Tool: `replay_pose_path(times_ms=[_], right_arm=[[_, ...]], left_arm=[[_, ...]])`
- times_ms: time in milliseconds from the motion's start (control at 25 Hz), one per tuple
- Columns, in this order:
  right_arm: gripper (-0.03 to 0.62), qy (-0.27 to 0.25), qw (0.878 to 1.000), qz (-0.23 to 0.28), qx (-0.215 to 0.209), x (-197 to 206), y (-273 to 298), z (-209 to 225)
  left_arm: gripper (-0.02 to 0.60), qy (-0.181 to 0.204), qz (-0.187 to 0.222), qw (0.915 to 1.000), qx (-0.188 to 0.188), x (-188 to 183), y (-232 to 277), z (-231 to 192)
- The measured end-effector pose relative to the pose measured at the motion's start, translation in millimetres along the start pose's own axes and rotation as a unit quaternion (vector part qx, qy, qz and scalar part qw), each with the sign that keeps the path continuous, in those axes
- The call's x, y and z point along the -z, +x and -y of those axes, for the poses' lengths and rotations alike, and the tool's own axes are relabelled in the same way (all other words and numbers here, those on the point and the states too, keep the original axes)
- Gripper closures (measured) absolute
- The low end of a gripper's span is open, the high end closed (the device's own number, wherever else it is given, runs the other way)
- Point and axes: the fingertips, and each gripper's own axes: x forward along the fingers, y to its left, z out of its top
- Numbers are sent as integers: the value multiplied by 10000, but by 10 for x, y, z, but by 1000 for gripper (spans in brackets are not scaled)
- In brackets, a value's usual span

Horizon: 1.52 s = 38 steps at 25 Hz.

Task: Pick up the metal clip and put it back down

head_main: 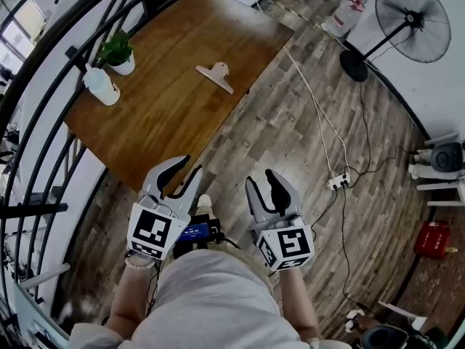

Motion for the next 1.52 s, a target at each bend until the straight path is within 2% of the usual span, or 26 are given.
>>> replay_pose_path(times_ms=[200,600,920,1160,1520], right_arm=[[408,-21,9998,-186,-32,-12,378,108],[408,-37,9997,-208,-91,-214,959,150],[411,-53,9996,-249,-92,-235,1070,189],[411,-62,9990,-361,-265,-144,1183,212],[411,-49,9965,-591,-590,-67,1517,414]], left_arm=[[485,-81,-65,9999,17,7,239,-314],[485,-145,-139,9998,32,-8,559,-792],[485,-241,-177,9996,-2,13,631,-901],[485,-254,-293,9992,24,88,766,-888],[485,-534,-321,9979,-158,152,1088,-1040]])
